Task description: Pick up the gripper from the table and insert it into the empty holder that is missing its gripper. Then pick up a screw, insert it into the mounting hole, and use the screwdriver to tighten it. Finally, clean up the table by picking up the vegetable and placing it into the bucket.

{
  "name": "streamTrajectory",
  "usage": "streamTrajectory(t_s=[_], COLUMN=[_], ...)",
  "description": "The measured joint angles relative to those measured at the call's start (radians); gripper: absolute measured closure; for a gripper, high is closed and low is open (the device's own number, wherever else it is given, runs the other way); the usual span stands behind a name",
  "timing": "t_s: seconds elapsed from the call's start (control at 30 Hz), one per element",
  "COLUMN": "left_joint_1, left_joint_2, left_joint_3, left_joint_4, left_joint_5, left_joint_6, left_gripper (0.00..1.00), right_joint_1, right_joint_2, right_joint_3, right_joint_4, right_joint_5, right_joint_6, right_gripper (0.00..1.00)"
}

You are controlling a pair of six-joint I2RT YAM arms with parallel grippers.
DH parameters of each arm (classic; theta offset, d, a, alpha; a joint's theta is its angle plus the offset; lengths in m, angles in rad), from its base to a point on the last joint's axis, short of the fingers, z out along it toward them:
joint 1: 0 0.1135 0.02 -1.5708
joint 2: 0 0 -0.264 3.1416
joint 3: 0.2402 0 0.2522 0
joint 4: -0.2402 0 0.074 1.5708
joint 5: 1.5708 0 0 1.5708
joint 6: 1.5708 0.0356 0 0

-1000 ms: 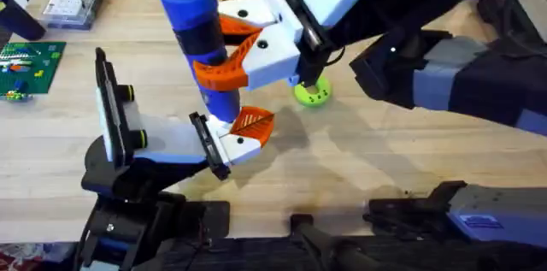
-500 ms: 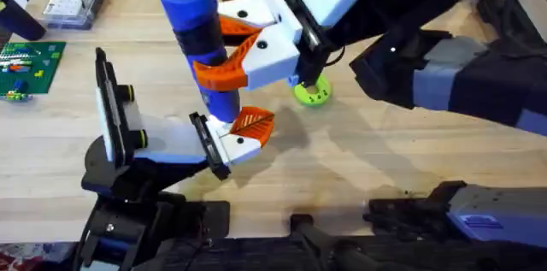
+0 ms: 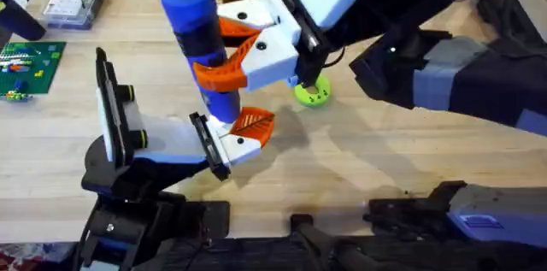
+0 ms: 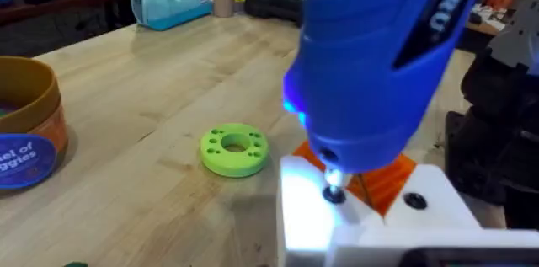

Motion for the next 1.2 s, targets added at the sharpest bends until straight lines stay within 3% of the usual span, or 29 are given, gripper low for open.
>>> streamTrajectory(t_s=[0.73, 0.83, 1.07, 1.2], left_joint_1=[0.000, 0.000, 0.000, 0.000], left_joint_2=[0.000, -0.005, -0.002, -0.002], left_joint_3=[0.000, 0.007, 0.006, 0.006], left_joint_4=[0.000, 0.000, -0.011, -0.011], left_joint_5=[0.003, 0.004, 0.000, 0.000], left_joint_6=[0.002, 0.011, 0.011, 0.011], left_gripper=[0.984, 0.984, 0.984, 0.984], right_joint_1=[-0.004, -0.016, -0.063, -0.065], right_joint_2=[0.000, 0.002, -0.004, -0.008], right_joint_3=[0.011, 0.057, 0.324, 0.387], right_joint_4=[-0.005, -0.053, -0.215, -0.237], right_joint_5=[0.003, -0.031, -0.051, -0.060], right_joint_6=[0.047, 0.068, 0.071, 0.057], right_gripper=[0.956, 0.955, 0.955, 0.955])
